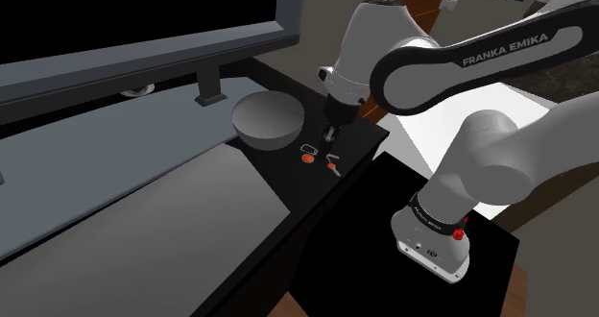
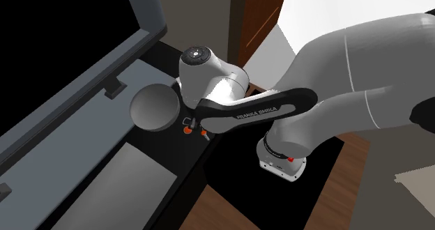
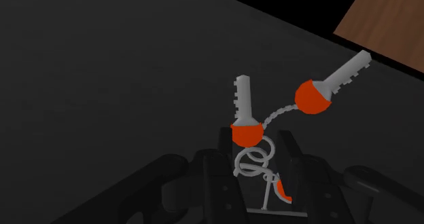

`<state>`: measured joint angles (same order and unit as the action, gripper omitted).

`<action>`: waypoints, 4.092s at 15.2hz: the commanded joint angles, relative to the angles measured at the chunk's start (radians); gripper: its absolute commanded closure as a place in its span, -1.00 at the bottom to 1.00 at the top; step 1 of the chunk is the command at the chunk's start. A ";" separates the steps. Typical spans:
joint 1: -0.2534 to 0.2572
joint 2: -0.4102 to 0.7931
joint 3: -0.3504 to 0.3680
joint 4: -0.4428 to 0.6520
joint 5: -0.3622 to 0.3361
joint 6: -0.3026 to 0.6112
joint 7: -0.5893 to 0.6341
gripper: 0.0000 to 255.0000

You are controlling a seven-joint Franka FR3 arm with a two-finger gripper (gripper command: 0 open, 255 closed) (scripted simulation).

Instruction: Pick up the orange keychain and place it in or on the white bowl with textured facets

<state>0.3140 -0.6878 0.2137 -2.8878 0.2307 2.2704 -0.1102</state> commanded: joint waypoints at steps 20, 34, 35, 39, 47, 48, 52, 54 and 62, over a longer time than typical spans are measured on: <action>-0.020 -0.123 -0.041 0.220 -0.049 -0.343 0.018 1.00; -0.075 0.221 -0.050 0.551 -0.101 -0.331 0.004 1.00; -0.080 0.263 -0.050 0.588 -0.107 -0.327 0.003 1.00; -0.093 0.390 -0.048 0.709 -0.127 -0.321 0.005 1.00; -0.091 0.411 -0.043 0.620 -0.124 -0.212 0.000 1.00; -0.091 0.415 -0.043 0.610 -0.124 -0.198 0.000 1.00; -0.090 0.432 -0.040 0.572 -0.123 -0.142 -0.002 1.00; -0.090 0.443 -0.038 0.553 -0.123 -0.113 -0.002 1.00; -0.089 0.443 -0.039 0.551 -0.123 -0.111 -0.002 -1.00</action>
<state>0.2244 -0.2475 0.1738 -2.3350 0.1068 2.1588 -0.1122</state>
